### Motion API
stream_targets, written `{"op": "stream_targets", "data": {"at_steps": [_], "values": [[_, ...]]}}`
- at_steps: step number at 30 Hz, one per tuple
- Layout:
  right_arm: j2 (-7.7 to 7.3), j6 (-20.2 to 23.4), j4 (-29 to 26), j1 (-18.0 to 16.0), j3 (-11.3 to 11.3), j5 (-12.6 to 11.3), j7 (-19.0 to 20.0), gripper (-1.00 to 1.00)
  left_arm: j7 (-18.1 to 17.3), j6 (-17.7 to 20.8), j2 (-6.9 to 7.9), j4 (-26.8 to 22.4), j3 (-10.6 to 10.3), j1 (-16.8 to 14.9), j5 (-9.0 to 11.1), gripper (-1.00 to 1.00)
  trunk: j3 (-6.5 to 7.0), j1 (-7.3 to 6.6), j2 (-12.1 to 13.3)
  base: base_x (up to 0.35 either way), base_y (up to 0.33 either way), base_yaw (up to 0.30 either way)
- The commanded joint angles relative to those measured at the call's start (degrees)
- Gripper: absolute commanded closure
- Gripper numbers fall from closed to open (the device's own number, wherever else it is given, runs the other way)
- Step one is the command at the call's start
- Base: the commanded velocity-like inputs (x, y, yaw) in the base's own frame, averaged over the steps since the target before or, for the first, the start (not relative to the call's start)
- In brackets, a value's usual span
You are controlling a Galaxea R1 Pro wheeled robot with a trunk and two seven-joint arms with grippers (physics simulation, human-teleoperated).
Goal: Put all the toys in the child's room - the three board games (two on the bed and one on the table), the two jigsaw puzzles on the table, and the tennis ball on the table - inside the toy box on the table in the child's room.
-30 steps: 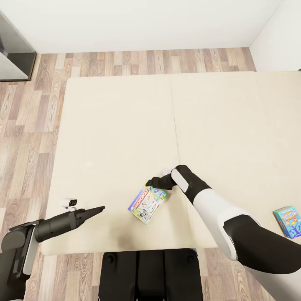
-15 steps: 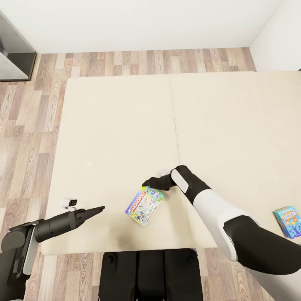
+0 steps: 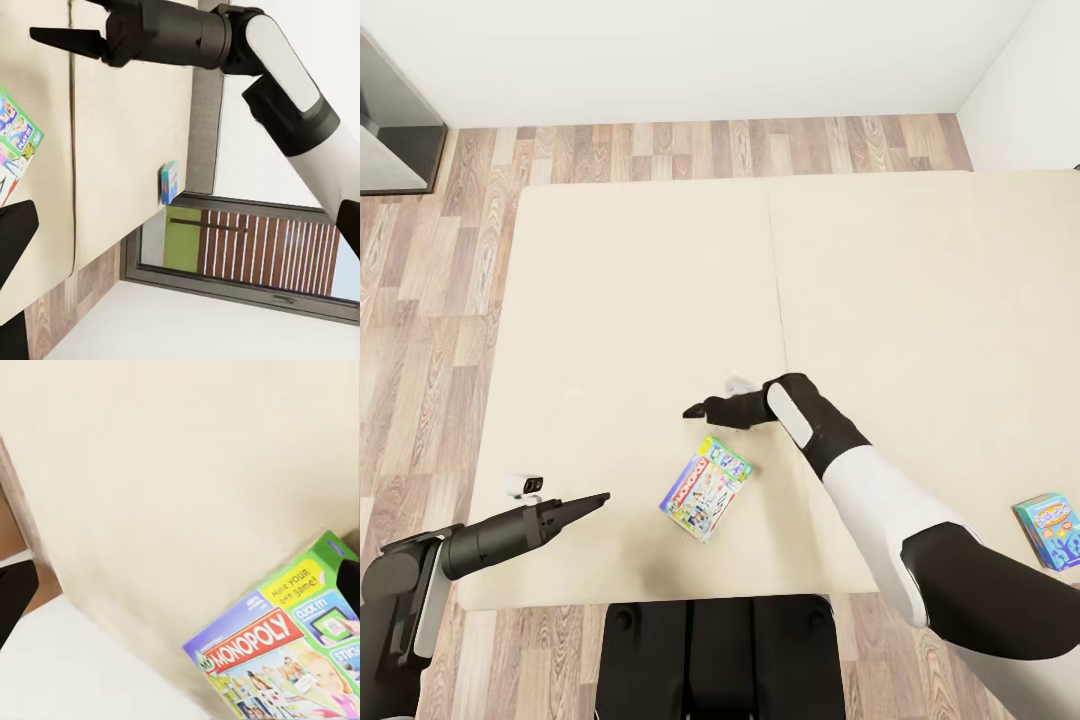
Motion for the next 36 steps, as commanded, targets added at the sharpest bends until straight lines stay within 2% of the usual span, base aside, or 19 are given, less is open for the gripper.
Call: {"op": "stream_targets", "data": {"at_steps": [1,13,17,18,25,29,32,36], "values": [[0.00,0.9,-1.3,0.3,0.0,0.6,0.4,-1.00,-0.2,0.6,0.01,0.0,0.0,0.0,0.0,-1.00,-0.06,0.04,-0.1,0.000,0.000,0.000],[0.00,5.0,-12.5,5.0,-0.2,0.7,0.1,-1.00,-0.2,0.6,-0.04,0.0,-0.1,0.0,0.1,-1.00,-0.06,0.04,-0.1,0.000,0.000,0.000],[-2.22,5.4,-14.9,6.7,-0.2,0.6,0.2,-1.00,-0.2,0.6,-0.05,0.0,-0.1,0.0,0.1,-1.00,-0.06,0.04,-0.1,0.000,0.000,0.000],[-3.57,5.4,-16.4,7.8,-0.3,0.4,0.3,-1.00,-0.2,0.6,-0.06,0.0,-0.1,0.0,0.1,-1.00,-0.06,0.04,-0.1,0.000,0.000,0.000],[-8.32,5.2,-22.5,13.6,-0.7,-0.1,0.7,-1.00,-0.2,0.6,-0.04,0.0,-0.1,0.0,0.0,-1.00,-0.06,0.04,-0.1,0.000,0.000,0.000],[-11.02,4.6,-26.2,17.3,-1.7,-0.3,0.9,-1.00,-0.2,0.6,-0.04,0.0,-0.1,0.0,0.0,-1.00,-0.06,0.04,-0.1,0.000,0.000,0.000],[-12.50,3.6,-28.7,20.1,-3.0,-0.4,1.4,-1.00,-0.2,0.6,-0.05,0.0,-0.1,0.0,0.0,-1.00,-0.06,0.04,-0.1,0.000,0.000,0.000],[-13.57,1.7,-30.9,23.6,-5.1,-0.4,3.1,-1.00,-0.1,0.6,-0.06,0.0,-0.1,0.0,0.0,-1.00,-0.06,0.04,-0.1,0.000,0.000,0.000]]}}
